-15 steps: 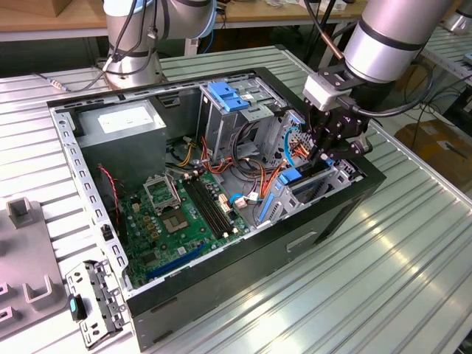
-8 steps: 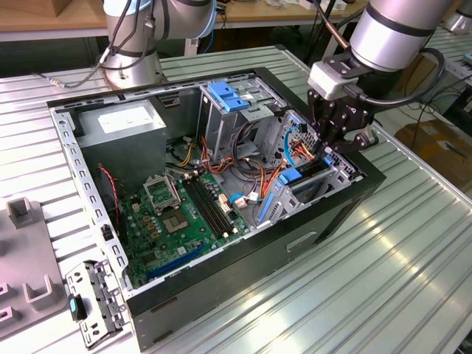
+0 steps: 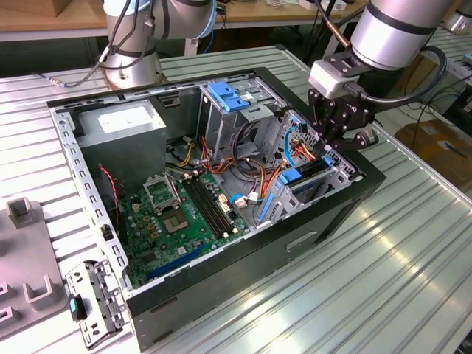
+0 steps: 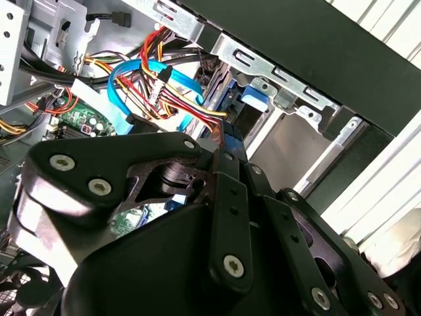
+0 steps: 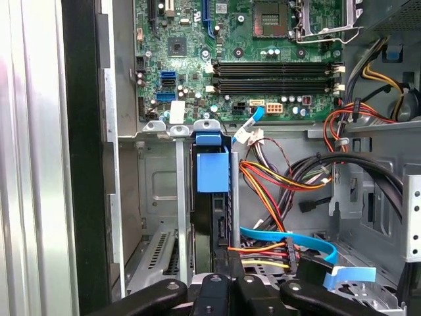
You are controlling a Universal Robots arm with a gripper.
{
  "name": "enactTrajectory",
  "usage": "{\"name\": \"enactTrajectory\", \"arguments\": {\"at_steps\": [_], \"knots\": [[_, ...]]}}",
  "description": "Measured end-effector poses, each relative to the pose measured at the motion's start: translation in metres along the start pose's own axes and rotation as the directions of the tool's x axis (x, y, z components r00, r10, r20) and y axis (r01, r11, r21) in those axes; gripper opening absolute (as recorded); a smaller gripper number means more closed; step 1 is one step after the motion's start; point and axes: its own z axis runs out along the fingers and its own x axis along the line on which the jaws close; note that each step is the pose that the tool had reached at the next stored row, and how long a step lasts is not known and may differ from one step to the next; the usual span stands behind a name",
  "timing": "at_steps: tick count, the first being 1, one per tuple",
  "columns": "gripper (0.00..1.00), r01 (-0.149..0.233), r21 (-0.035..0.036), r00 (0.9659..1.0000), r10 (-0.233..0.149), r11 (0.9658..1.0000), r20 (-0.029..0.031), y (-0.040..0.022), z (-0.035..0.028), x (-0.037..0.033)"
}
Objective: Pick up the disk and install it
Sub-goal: 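Insert the second disk wire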
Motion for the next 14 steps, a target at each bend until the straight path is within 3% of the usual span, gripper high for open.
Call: {"name": "enactTrajectory", "arguments": {"at_steps": [10, 12, 14], "knots": [[0.11, 0.000, 0.0000, 1.0000, 0.000, 1.0000, 0.0001, -0.0001, -0.0022, 0.0000], [0.11, 0.000, 0.0000, 1.0000, 0.000, 1.0000, 0.0000, -0.0004, -0.0074, -0.0001], [0.11, 0.000, 0.0000, 1.0000, 0.000, 1.0000, 0.0001, -0.0004, -0.0076, -0.0002]]}}
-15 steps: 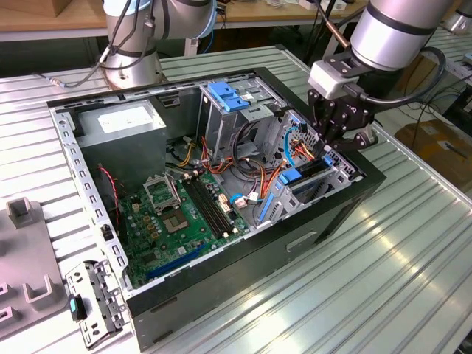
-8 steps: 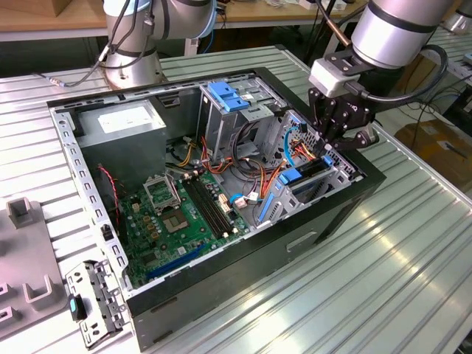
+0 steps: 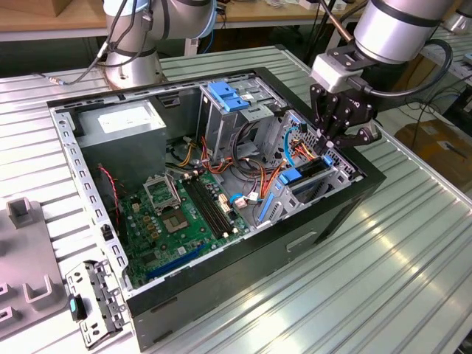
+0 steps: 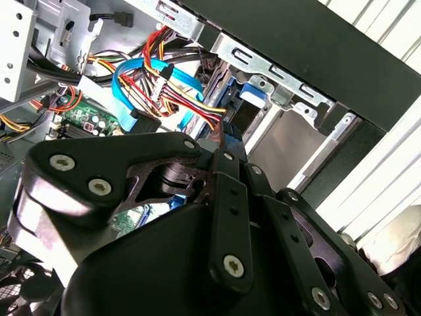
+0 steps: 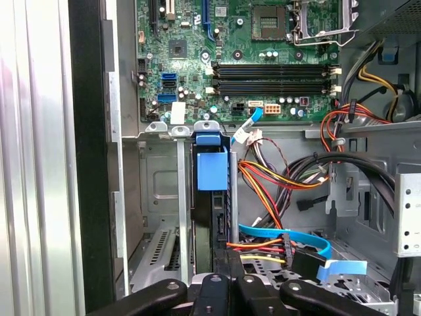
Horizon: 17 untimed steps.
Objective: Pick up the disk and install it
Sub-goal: 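Insert the second disk wire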
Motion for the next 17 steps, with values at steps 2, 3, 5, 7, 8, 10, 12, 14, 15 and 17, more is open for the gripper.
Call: {"name": "enactTrajectory", "arguments": {"at_steps": [2, 3, 5, 7, 8, 10, 12, 14, 15, 17], "knots": [[0.11, 0.000, 0.0000, 1.0000, 0.000, 1.0000, -0.0001, 0.0000, -0.0002, 0.0000], [0.11, 0.000, 0.0000, 1.0000, 0.000, 1.0000, 0.0000, 0.0000, -0.0003, 0.0000], [0.11, 0.000, 0.0000, 1.0000, 0.000, 1.0000, -0.0001, 0.0000, -0.0006, 0.0000], [0.11, 0.000, 0.0000, 1.0000, 0.000, 1.0000, -0.0001, 0.0001, -0.0007, 0.0000], [0.11, 0.000, 0.0000, 1.0000, 0.000, 1.0000, -0.0002, 0.0004, -0.0008, 0.0000], [0.11, 0.000, 0.0000, 1.0000, 0.000, 1.0000, -0.0003, 0.0028, -0.0009, 0.0000], [0.11, 0.000, 0.0000, 1.0000, 0.000, 1.0000, -0.0001, 0.0107, -0.0012, 0.0002], [0.11, 0.000, 0.0001, 1.0000, 0.000, 1.0000, 0.0000, 0.0190, -0.0016, 0.0005], [0.11, 0.000, 0.0000, 1.0000, 0.000, 1.0000, 0.0000, 0.0205, -0.0016, 0.0005], [0.11, 0.000, 0.0000, 1.0000, 0.000, 1.0000, 0.0000, 0.0207, -0.0017, 0.0006]]}}
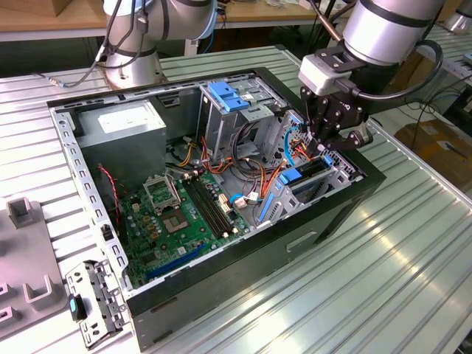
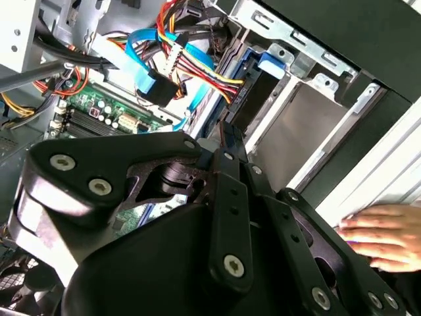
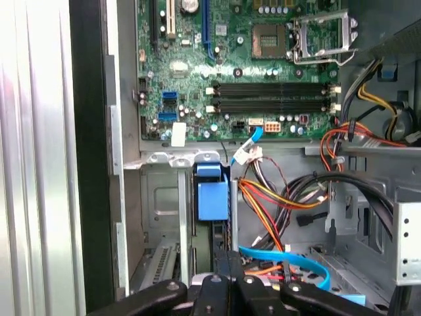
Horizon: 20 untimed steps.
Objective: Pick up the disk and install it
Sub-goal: 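Insert the second disk wire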
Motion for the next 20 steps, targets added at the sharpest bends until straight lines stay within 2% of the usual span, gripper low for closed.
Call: {"name": "enactTrajectory", "arguments": {"at_steps": [2, 3, 5, 7, 8, 9, 11, 12, 18, 19, 20], "knots": [[0.11, 0.000, 0.0000, 1.0000, 0.000, 1.0000, 0.0000, 0.0002, -0.0001, -0.0001], [0.11, 0.000, 0.0003, 1.0000, 0.000, 1.0000, -0.0031, -0.0003, -0.0094, -0.0012], [0.11, 0.000, 0.0007, 1.0000, 0.000, 1.0000, -0.0054, -0.0008, -0.0184, -0.0022], [0.11, 0.000, 0.0009, 1.0000, 0.000, 1.0000, -0.0078, -0.0013, -0.0306, -0.0027], [0.11, 0.001, 0.0010, 0.9999, -0.001, 1.0000, -0.0124, -0.0016, -0.0355, -0.0031], [0.11, 0.001, 0.0011, 0.9999, -0.001, 1.0000, -0.0162, -0.0018, -0.0377, -0.0033], [0.11, 0.001, 0.0008, 0.9996, -0.001, 1.0000, -0.0298, -0.0036, -0.0385, -0.0054], [0.11, 0.001, -0.0008, 0.9994, -0.001, 1.0000, -0.0339, -0.0047, -0.0386, -0.0067], [0.11, -0.001, -0.0115, 0.9991, 0.000, 0.9999, -0.0427, -0.0062, -0.0375, -0.0189], [0.11, -0.001, -0.0129, 0.9989, 0.000, 0.9999, -0.0467, -0.0062, -0.0372, -0.0212], [0.11, -0.001, -0.0135, 0.9984, 0.000, 0.9999, -0.0559, -0.0061, -0.0370, -0.0236]]}}
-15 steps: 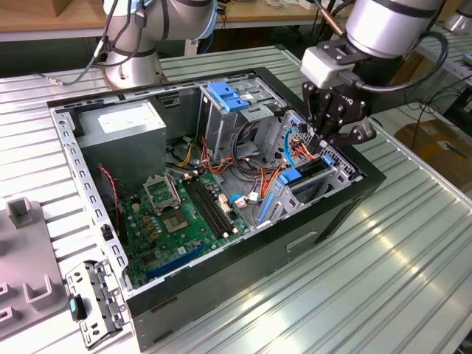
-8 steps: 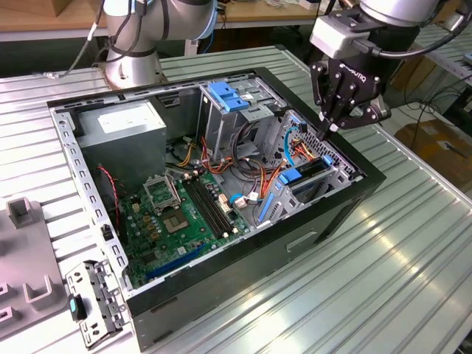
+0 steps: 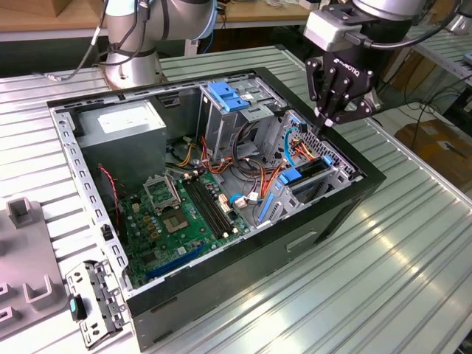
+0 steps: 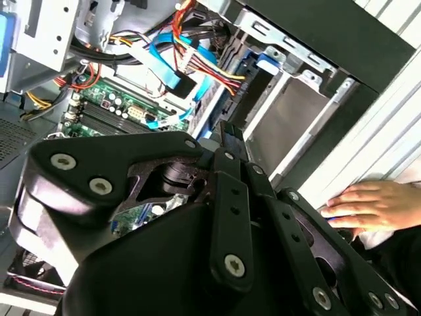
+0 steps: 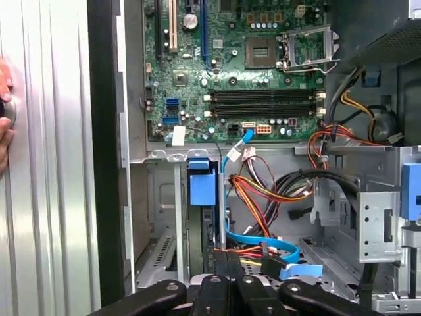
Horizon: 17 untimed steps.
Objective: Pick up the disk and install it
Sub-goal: 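Insert the second disk wire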
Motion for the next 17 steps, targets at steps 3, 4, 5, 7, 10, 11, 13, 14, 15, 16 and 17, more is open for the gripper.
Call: {"name": "enactTrajectory", "arguments": {"at_steps": [3, 4, 5, 7, 10, 11, 13, 14, 15, 16, 17], "knots": [[0.11, 0.002, -0.0014, 0.9976, -0.002, 1.0000, -0.0696, 0.0005, 0.0003, -0.0144], [0.11, 0.003, -0.0023, 0.9963, -0.003, 1.0000, -0.0860, 0.0006, 0.0005, -0.0187], [0.11, 0.004, -0.0040, 0.9938, -0.004, 1.0000, -0.1110, 0.0008, 0.0007, -0.0254], [0.11, 0.005, -0.0065, 0.9900, -0.006, 1.0000, -0.1411, 0.0009, 0.0007, -0.0313], [0.11, 0.005, -0.0075, 0.9889, -0.006, 1.0000, -0.1485, 0.0010, 0.0008, -0.0331], [0.11, 0.005, -0.0075, 0.9889, -0.006, 1.0000, -0.1485, 0.0010, 0.0009, -0.0331], [0.11, 0.005, -0.0075, 0.9889, -0.006, 1.0000, -0.1486, 0.0010, 0.0010, -0.0331], [0.11, 0.005, -0.0075, 0.9889, -0.006, 1.0000, -0.1485, 0.0010, 0.0010, -0.0331], [0.11, 0.005, -0.0075, 0.9889, -0.006, 1.0000, -0.1485, 0.0010, 0.0010, -0.0331], [0.11, 0.005, -0.0075, 0.9889, -0.006, 1.0000, -0.1485, 0.0010, 0.0010, -0.0331], [0.11, 0.005, -0.0075, 0.9889, -0.006, 1.0000, -0.1486, 0.0010, 0.0010, -0.0331]]}}
